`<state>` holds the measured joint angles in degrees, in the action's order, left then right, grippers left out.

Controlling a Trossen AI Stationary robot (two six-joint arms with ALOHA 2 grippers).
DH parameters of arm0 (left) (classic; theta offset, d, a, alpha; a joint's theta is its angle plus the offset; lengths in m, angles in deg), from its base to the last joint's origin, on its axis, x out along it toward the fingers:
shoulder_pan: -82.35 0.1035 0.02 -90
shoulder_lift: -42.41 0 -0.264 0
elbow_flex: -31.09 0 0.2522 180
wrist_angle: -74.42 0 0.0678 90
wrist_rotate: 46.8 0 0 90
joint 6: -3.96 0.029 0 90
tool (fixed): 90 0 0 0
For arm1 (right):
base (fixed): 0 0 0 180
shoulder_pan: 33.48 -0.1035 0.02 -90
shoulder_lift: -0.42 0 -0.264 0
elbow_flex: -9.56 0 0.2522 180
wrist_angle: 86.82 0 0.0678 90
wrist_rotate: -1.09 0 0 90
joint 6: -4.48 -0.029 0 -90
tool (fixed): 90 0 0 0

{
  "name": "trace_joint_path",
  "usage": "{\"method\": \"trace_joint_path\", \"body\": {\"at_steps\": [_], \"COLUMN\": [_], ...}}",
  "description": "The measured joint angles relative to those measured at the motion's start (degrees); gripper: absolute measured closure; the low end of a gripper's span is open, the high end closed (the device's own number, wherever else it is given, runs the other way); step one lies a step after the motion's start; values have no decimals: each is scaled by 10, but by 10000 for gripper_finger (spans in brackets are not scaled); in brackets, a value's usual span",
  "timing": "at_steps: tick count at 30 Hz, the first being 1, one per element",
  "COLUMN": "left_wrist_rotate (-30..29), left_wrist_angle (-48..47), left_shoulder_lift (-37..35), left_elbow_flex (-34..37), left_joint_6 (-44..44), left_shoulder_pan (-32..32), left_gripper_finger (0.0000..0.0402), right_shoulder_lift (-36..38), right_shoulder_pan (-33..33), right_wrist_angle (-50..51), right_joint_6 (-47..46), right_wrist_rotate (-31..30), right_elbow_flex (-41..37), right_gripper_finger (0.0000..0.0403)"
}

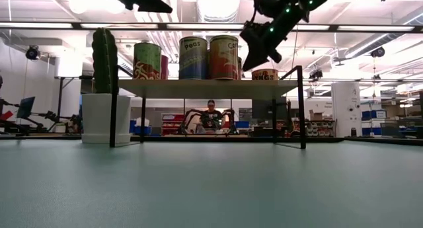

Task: Pick and place cans onto a shelf
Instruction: Adjust the canned goods on the shelf

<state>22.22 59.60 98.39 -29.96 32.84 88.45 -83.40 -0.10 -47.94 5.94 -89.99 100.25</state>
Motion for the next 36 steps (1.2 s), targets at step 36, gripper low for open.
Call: {"method": "trace_joint_path", "body": {"at_steps": [36], "left_wrist_rotate": [-10], "left_wrist_angle": [-37], "left_shoulder_lift": [10], "left_elbow_flex": [-7], "left_joint_6": [-26], "left_shoulder_pan": [1], "left_gripper_finger": [402], "right_shoulder_lift": [-33], "right_shoulder_pan": [-8], "right_wrist_angle": [-55], "right_joint_6": [-19], "right_wrist_rotate": [26], "right_elbow_flex": [24], "right_gripper_finger": [394]}}
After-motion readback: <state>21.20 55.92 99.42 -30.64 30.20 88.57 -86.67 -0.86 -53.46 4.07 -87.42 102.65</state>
